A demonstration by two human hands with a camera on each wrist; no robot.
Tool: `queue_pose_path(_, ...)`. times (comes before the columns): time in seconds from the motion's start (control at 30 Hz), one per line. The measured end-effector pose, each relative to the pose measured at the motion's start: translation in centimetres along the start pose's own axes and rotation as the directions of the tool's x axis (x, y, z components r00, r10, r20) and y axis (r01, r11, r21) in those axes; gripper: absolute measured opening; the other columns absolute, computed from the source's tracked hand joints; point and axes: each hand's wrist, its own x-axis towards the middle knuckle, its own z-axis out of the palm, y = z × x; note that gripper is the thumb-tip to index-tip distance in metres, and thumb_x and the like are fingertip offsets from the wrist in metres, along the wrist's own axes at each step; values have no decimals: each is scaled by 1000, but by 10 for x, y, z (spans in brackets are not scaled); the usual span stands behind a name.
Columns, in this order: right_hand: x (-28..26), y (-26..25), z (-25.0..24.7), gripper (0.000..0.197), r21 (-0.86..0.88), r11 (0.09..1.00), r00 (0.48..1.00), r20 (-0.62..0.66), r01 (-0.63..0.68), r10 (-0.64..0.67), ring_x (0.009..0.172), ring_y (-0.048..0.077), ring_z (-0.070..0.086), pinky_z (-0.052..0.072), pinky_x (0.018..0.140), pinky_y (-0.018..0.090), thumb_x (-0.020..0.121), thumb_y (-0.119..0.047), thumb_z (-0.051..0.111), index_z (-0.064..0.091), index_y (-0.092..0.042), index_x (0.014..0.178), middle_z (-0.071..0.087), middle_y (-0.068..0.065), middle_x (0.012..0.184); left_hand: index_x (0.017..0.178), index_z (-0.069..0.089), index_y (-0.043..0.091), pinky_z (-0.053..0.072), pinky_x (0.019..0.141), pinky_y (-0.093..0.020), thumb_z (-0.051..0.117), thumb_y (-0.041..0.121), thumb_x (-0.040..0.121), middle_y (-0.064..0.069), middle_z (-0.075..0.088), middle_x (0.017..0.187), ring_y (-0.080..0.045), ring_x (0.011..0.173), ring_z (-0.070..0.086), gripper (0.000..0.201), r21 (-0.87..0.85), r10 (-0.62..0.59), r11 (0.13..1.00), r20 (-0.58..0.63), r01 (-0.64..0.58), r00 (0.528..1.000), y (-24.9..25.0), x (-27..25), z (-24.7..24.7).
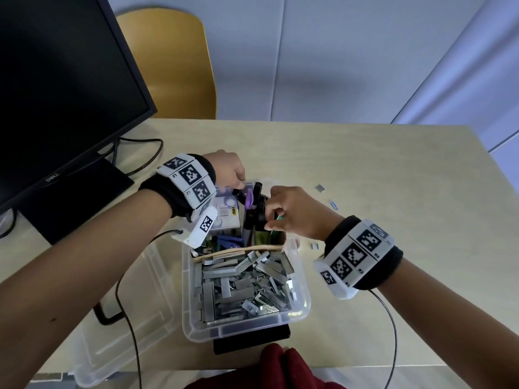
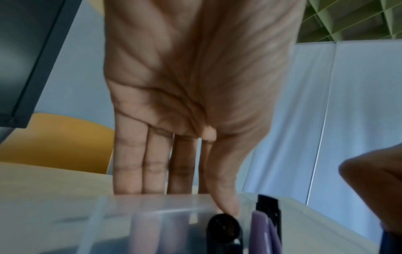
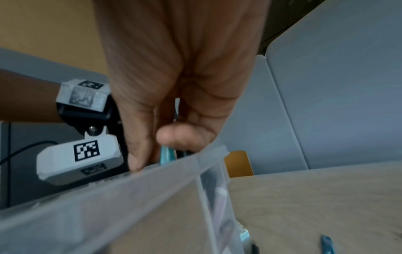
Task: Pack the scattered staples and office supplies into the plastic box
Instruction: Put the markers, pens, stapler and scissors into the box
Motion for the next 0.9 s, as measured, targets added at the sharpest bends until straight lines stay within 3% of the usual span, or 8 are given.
queue_pose_path(0.07, 0, 2, -5, 13, 53, 999, 1000, -3, 1, -1, 64, 4, 41, 34, 61, 14, 76, -16, 73, 66, -6, 75, 40, -10, 73, 115, 64, 13, 42, 75, -22, 59, 28, 91, 6, 58, 68, -16, 83, 59, 29, -14, -8, 1000, 31, 9, 999, -2, 4, -2)
queue_pose_path(0.2, 6, 13, -13, 15, 169, 985, 986, -152, -43, 70, 61, -3, 44, 34, 59, 7, 82, -21, 68, 67, -7, 79, 52, -10, 72, 101, 64, 7, 47, 73, -27, 52, 25, 95, -6, 66, 77, -21, 74, 65, 22, -213, -27, 975, 180, 66, 983, -10, 18, -10)
queue_pose_path(0.3, 17, 24, -14, 13, 228, 968, 949, -270, -100, 162, 66, 4, 50, 37, 65, 17, 89, -17, 59, 66, -8, 94, 56, -4, 80, 105, 58, 9, 43, 65, -22, 47, 20, 98, -11, 65, 87, -22, 73, 62, 18, -312, -46, 942, 246, 124, 968, -12, 28, -23)
queue_pose_path(0.47, 39, 37, -9, 40, 229, 936, 960, -13, -269, 279, 96, 13, 48, 39, 88, 27, 92, -28, 53, 44, -19, 131, 51, 3, 120, 104, 64, 8, 43, 77, -23, 55, 15, 90, -6, 66, 86, -17, 76, 63, 18, -109, -3, 994, -39, -1, 999, -14, 59, -40)
queue_pose_path(0.57, 51, 42, -6, 28, 211, 932, 954, 126, -295, 273, 96, 17, 49, 37, 82, 28, 95, -26, 45, 50, -16, 120, 56, 6, 118, 108, 66, 11, 44, 78, -24, 58, 16, 88, -6, 64, 89, -18, 77, 61, 22, 40, -23, 999, 31, 21, 999, -11, 81, -40)
queue_pose_path(0.7, 57, 51, 1, 6, 276, 916, 954, 155, -290, 255, 84, 19, 48, 34, 62, 21, 94, -22, 44, 50, -21, 95, 54, -5, 83, 116, 61, 16, 39, 78, -21, 64, 23, 86, -1, 58, 96, -16, 81, 54, 30, 248, -59, 969, 182, 12, 981, -10, 105, -39)
queue_pose_path(0.83, 57, 63, 1, 51, 455, 809, 924, 271, -371, 271, 87, 17, 57, 45, 69, 21, 91, -58, 35, 57, -18, 113, 59, -1, 97, 112, 63, 18, 37, 71, -21, 65, 24, 86, 0, 58, 97, -9, 69, 50, 28, 347, -62, 937, 276, -40, 959, -8, 120, -42)
queue_pose_path(0.9, 61, 70, 0, 64, 543, 709, 892, 300, -451, 337, 95, 21, 58, 48, 70, 21, 93, -58, 23, 52, -11, 124, 56, 3, 106, 108, 65, 19, 39, 61, -21, 66, 26, 84, 2, 59, 92, -5, 64, 50, 25, 371, -80, 927, 339, -55, 937, -12, 124, -38)
